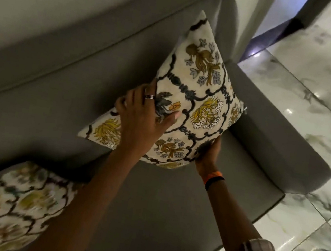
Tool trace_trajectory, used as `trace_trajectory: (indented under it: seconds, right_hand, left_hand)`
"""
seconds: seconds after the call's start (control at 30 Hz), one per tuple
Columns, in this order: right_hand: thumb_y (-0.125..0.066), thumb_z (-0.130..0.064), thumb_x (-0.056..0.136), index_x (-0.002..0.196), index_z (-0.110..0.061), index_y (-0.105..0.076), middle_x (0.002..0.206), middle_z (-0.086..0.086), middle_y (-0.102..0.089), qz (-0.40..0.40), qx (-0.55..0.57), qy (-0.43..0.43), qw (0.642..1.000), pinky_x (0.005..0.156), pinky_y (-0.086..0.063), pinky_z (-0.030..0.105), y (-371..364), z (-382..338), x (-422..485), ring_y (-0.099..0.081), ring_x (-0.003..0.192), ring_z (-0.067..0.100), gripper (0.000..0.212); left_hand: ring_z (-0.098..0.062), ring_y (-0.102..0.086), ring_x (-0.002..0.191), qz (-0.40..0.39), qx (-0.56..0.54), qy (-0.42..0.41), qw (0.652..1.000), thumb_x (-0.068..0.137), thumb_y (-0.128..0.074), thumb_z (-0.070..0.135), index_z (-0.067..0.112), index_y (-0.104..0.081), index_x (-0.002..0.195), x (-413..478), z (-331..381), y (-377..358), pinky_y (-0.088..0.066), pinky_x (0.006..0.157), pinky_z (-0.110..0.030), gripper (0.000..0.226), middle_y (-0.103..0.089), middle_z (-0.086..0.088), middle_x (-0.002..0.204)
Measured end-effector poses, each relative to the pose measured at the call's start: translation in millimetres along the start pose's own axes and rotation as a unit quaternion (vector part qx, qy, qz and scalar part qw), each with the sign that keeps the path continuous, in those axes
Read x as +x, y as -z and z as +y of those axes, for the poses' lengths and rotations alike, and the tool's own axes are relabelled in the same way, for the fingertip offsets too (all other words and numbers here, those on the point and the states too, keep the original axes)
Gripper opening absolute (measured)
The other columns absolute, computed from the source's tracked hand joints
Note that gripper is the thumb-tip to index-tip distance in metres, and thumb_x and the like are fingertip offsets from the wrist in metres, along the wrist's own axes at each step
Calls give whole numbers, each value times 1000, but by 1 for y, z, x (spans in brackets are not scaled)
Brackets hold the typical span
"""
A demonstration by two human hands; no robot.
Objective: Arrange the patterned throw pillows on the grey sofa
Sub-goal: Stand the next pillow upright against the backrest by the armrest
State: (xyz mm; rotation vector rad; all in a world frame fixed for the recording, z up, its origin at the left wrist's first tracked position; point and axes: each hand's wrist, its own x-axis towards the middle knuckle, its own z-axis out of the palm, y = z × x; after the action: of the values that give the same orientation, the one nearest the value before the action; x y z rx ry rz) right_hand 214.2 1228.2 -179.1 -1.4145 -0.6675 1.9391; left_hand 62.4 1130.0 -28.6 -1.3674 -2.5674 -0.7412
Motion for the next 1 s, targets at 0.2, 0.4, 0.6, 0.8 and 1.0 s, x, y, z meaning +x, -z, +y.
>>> trace_trajectory:
  seconds: [0.2,0.4,0.6,0.8,1.0]
  right_hand:
    - [-41,-72,96,155,-22,-52,156,8,-57,-50,60,-96,992,124,-34,56,8,-6,76,-53,142,34,77]
    - [-30,-67,103,156,-19,-51,155,12,-56,-68,81,-169,980,122,-37,54,-12,26,104,-52,142,37,74]
    - [-27,-65,106,157,-18,-48,159,13,-52,-21,90,-181,979,121,-39,58,-3,53,131,-50,143,38,73]
    - [-27,-71,103,155,-19,-50,156,9,-54,7,-11,-156,988,119,-41,52,21,53,125,-53,139,33,77]
    - [-31,-62,108,161,-19,-37,154,12,-51,46,-89,-141,985,106,-41,45,37,79,63,-52,128,27,69]
  left_hand:
    - [-41,-53,120,-21,85,-35,996,86,-59,69,10,-46,144,49,37,-79,-38,99,-58,84,-58,-21,134]
    - [-39,-50,122,-17,112,-72,991,86,-63,64,17,-41,148,55,42,-95,-37,101,-58,81,-58,-18,136]
    - [-41,-50,127,-114,113,-94,983,81,-67,67,23,-31,150,59,20,-127,-39,103,-60,90,-54,-18,143]
    - [-39,-45,136,-126,139,-94,978,77,-67,72,18,-31,157,55,23,-122,-36,108,-63,104,-47,-18,151]
    - [-36,-31,148,-91,147,-89,981,76,-70,67,17,-30,157,10,22,-73,-22,116,-59,104,-36,-14,161]
